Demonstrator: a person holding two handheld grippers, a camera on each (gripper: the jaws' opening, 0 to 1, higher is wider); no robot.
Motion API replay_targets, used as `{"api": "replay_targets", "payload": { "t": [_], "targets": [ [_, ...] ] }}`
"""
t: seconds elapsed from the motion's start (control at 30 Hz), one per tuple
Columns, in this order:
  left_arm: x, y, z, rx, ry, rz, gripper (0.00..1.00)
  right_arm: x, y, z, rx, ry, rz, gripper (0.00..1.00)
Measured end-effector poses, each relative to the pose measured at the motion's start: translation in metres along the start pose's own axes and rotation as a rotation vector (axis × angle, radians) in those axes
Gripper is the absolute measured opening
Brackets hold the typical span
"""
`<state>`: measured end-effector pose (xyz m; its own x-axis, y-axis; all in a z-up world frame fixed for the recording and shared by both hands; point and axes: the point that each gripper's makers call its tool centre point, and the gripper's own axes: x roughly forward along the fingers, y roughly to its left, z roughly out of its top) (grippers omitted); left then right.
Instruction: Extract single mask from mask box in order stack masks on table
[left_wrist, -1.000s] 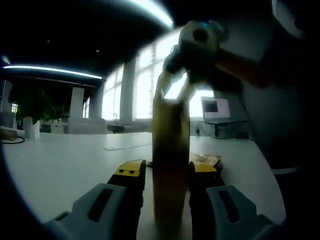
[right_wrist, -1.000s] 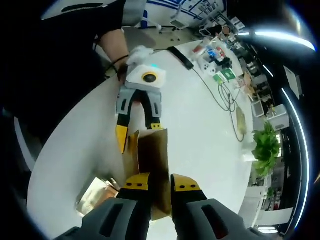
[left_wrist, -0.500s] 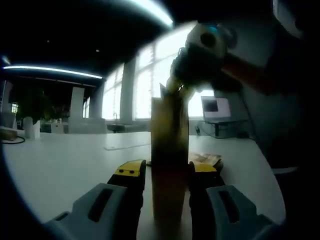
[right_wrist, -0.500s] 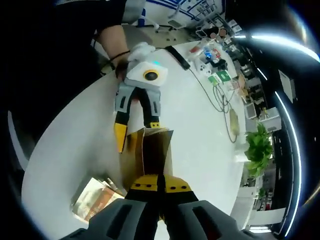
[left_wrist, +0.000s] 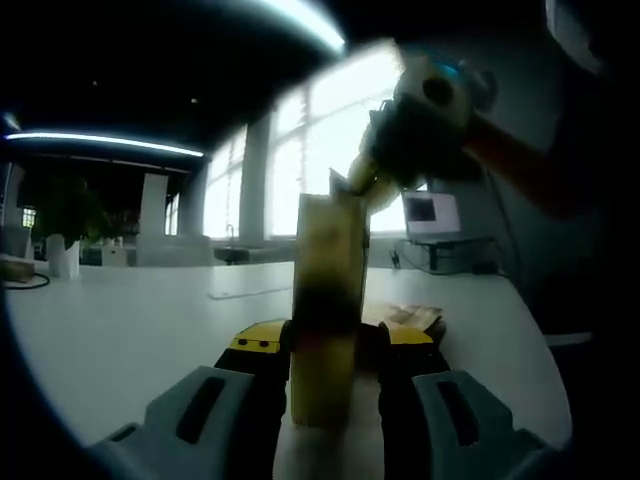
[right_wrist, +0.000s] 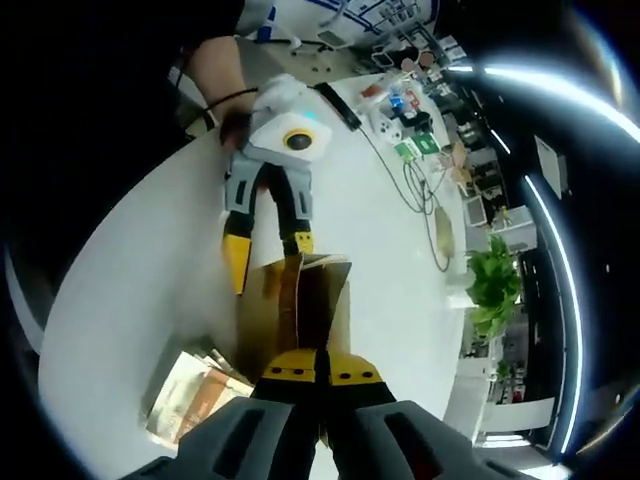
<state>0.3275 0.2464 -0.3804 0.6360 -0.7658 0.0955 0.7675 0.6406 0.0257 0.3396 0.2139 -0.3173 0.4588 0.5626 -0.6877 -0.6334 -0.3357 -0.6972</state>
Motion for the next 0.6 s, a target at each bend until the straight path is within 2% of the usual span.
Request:
{"api": "replay_targets", "payload": {
  "t": [0.33,0.6],
  "targets": [
    [0.000,-0.001,-0.001,0.002,0.006,-0.004,0.26,-0.004,-0.003,-0.001,-0.016,0.042,-0.060,0.00],
    [0.001,-0.002,-0.001,0.002,0.009,-0.006,0.26,-0.019,-0.018,0.002,-0.027,0.041,-0.155,0.00]
  ]
}}
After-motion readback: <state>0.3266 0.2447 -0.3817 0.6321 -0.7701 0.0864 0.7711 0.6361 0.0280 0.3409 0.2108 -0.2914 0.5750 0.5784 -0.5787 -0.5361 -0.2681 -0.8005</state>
